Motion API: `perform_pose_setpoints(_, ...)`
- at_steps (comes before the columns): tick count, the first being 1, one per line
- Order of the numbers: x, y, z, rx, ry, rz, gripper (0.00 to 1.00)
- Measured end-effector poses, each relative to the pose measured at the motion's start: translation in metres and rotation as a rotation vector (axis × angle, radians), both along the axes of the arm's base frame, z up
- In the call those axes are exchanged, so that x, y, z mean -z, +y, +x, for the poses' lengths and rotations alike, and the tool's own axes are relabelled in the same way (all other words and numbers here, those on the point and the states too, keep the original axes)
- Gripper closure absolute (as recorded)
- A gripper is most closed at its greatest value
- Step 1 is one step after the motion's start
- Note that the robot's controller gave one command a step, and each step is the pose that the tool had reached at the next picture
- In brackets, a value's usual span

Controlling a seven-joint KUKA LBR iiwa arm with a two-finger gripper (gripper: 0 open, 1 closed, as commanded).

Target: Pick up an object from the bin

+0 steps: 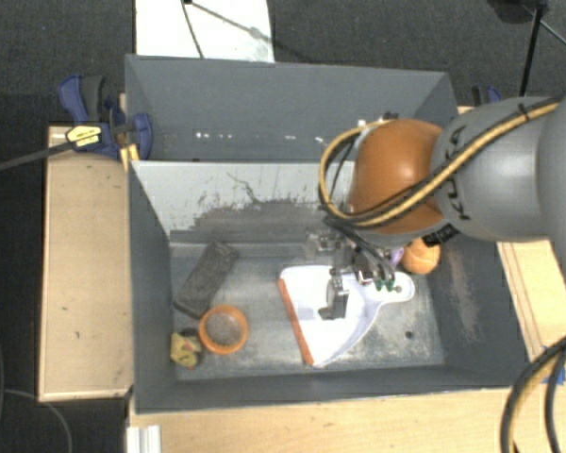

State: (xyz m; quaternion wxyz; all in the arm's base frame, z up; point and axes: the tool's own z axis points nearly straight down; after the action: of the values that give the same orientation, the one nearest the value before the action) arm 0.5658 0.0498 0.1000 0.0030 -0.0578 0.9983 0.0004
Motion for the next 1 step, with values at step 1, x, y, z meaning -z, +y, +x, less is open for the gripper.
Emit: perform_pose_setpoints(1,0.0052,-0.0088,0.0112,0.044,0.001,0.001,0.00)
